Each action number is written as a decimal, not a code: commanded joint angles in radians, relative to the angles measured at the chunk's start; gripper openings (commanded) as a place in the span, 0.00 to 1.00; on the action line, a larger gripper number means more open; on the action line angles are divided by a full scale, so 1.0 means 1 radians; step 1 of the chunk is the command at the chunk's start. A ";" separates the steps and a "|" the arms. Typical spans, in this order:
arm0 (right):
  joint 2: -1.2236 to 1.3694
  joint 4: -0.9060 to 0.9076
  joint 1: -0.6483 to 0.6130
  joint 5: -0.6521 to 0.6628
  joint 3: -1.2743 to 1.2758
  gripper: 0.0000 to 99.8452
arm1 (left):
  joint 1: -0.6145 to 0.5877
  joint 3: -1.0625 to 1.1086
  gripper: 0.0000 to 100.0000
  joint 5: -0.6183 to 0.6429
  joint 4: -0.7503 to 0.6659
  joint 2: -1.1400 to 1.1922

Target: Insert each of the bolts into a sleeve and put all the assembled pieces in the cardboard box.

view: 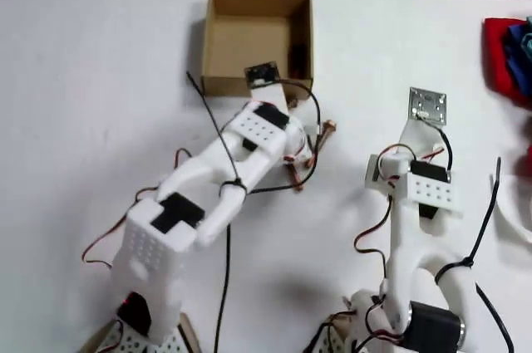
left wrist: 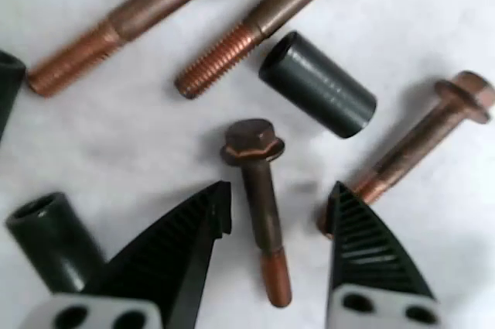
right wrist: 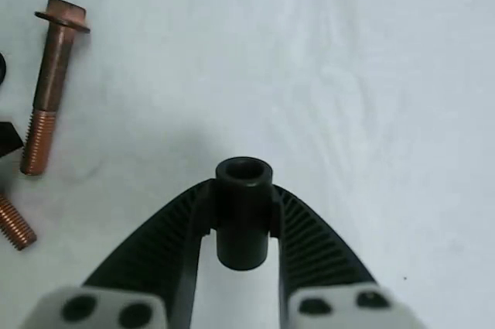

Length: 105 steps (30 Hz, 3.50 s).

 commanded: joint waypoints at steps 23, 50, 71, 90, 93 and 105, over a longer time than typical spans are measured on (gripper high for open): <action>-0.001 0.002 0.036 -0.006 -0.049 0.02 | -0.094 -0.415 0.13 -0.005 0.279 0.279; -0.001 0.001 0.036 -0.006 -0.048 0.02 | -0.095 -0.662 0.03 -0.183 0.491 0.310; -0.001 0.001 0.036 -0.006 -0.048 0.02 | -0.092 -0.673 0.14 -0.187 0.537 0.439; -0.001 0.001 0.036 -0.006 -0.048 0.02 | -0.095 -0.676 0.03 -0.187 0.562 0.431; -0.013 0.002 0.053 -0.006 -0.046 0.02 | -0.097 -0.716 0.03 -0.189 0.624 0.408; -0.392 -0.071 0.070 0.003 0.189 0.02 | -0.037 -0.799 0.03 -0.302 0.744 0.140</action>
